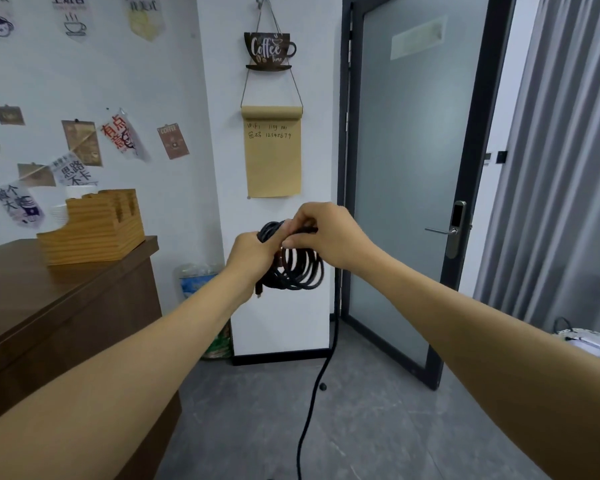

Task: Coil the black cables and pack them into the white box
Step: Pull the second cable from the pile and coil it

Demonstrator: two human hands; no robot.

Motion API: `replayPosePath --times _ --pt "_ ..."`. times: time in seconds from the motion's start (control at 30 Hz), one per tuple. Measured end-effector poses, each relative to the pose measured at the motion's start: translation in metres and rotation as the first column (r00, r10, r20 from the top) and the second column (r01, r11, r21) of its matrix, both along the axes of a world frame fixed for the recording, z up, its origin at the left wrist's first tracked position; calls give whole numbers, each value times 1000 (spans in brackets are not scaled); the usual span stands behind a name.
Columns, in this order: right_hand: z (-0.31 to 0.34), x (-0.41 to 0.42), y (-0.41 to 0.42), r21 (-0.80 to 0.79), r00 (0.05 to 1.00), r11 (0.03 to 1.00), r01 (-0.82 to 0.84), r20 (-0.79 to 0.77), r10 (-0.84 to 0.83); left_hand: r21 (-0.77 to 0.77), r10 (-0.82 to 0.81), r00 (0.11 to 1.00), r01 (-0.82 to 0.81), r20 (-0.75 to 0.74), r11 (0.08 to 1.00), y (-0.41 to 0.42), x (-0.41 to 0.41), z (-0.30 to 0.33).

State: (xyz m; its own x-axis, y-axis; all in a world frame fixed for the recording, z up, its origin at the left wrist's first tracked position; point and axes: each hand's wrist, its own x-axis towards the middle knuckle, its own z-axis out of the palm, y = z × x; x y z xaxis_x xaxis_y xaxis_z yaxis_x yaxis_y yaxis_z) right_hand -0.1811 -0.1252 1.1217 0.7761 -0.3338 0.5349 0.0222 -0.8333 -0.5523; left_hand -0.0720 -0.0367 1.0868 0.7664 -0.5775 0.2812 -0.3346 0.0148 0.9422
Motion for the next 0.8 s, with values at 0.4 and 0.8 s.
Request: replayPosePath --times 0.4,0.8 --pt "-6 -2 -22 272 998 961 55 -54 -42 -151 -221 905 176 -365 973 -9 -15 -5" --pt "8 -3 -42 373 941 926 59 -331 74 -98 -395 827 389 -399 916 -5 -10 -8"
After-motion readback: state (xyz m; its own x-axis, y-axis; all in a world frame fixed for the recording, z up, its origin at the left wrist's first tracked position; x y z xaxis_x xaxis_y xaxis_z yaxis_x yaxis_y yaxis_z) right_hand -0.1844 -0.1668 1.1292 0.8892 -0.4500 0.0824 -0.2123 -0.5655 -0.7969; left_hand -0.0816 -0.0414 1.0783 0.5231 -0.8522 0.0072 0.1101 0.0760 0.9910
